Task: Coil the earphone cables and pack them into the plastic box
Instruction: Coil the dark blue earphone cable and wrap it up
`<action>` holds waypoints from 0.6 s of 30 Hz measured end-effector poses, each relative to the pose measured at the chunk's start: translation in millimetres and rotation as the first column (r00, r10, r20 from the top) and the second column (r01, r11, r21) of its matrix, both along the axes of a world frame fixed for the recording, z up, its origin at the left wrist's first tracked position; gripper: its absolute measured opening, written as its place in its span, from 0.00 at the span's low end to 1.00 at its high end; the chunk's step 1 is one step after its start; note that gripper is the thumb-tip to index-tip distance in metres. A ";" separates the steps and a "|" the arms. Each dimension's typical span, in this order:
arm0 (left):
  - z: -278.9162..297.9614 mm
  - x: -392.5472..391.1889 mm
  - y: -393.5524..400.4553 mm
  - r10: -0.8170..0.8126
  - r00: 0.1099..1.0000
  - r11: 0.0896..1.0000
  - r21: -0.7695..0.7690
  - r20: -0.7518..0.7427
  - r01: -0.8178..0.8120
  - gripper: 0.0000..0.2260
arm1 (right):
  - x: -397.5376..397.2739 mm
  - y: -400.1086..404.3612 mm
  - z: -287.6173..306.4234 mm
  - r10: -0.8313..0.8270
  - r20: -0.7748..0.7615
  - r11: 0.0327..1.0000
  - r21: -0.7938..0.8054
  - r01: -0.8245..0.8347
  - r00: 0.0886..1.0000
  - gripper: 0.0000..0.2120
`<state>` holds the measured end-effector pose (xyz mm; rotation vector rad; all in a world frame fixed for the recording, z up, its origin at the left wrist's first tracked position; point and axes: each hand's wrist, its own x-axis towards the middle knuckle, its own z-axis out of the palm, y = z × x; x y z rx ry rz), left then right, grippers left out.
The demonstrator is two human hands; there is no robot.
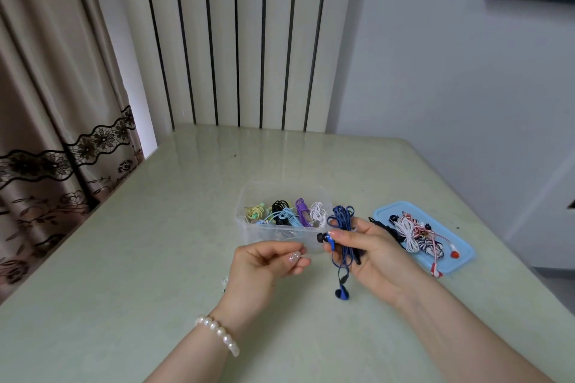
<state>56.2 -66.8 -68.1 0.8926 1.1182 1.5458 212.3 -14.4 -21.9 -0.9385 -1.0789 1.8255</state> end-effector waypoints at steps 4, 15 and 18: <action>1.1 -9.8 1.1 0.067 0.996 0.997 -0.027 -0.057 -0.069 0.12 | -8.3 16.1 36.7 -0.028 -0.003 0.993 0.111 0.028 1.000 0.07; -6.7 -29.0 2.6 0.045 0.901 0.996 -0.047 -0.432 -0.072 0.10 | -75.7 83.3 65.8 -0.064 -0.051 0.983 0.169 0.071 0.997 0.05; -13.2 -32.7 5.0 0.036 0.867 0.997 -0.047 -0.497 -0.068 0.11 | -92.7 95.0 47.8 -0.063 -0.021 0.992 0.110 0.065 0.998 0.07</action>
